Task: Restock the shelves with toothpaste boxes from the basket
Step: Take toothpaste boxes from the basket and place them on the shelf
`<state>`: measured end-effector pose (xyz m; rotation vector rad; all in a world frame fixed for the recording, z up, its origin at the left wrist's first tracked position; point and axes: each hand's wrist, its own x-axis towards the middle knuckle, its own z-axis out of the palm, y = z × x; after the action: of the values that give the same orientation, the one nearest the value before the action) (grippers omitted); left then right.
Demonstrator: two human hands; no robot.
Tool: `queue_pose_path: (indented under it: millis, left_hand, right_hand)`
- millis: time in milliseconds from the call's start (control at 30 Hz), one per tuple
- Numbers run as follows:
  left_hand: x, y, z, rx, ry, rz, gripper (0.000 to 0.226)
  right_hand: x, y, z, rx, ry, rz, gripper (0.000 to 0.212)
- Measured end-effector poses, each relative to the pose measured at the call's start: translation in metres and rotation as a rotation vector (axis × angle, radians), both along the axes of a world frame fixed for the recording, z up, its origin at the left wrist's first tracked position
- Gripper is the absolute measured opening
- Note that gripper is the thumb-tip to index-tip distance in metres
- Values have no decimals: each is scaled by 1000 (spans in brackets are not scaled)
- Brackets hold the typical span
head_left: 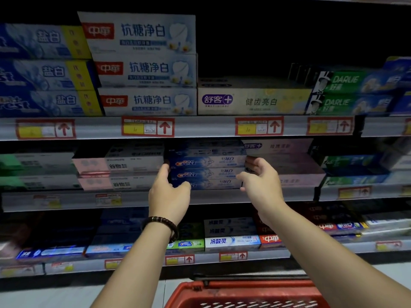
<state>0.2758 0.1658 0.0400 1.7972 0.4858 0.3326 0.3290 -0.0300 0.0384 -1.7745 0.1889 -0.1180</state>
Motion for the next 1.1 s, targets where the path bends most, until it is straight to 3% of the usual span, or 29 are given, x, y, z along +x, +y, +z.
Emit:
queue_pose_path:
  millis: [267,767,967,1100]
  left_hand:
    - [7,1,-7,-9,6,-5,76]
    - [6,0,-3,-50,-10,-6,66]
    - [6,3,-3,-83,-40,-35,67]
    - [6,4,-3,-90,-42,-66,67]
  right_hand:
    - [-1,-2,-3,15,4,15,67]
    - [-2,-8,-6,-89,-1,83,90]
    - [-3,-8,-5,-161,-20,118,78]
    - [-3,-10,-6,-163,-9,121,87]
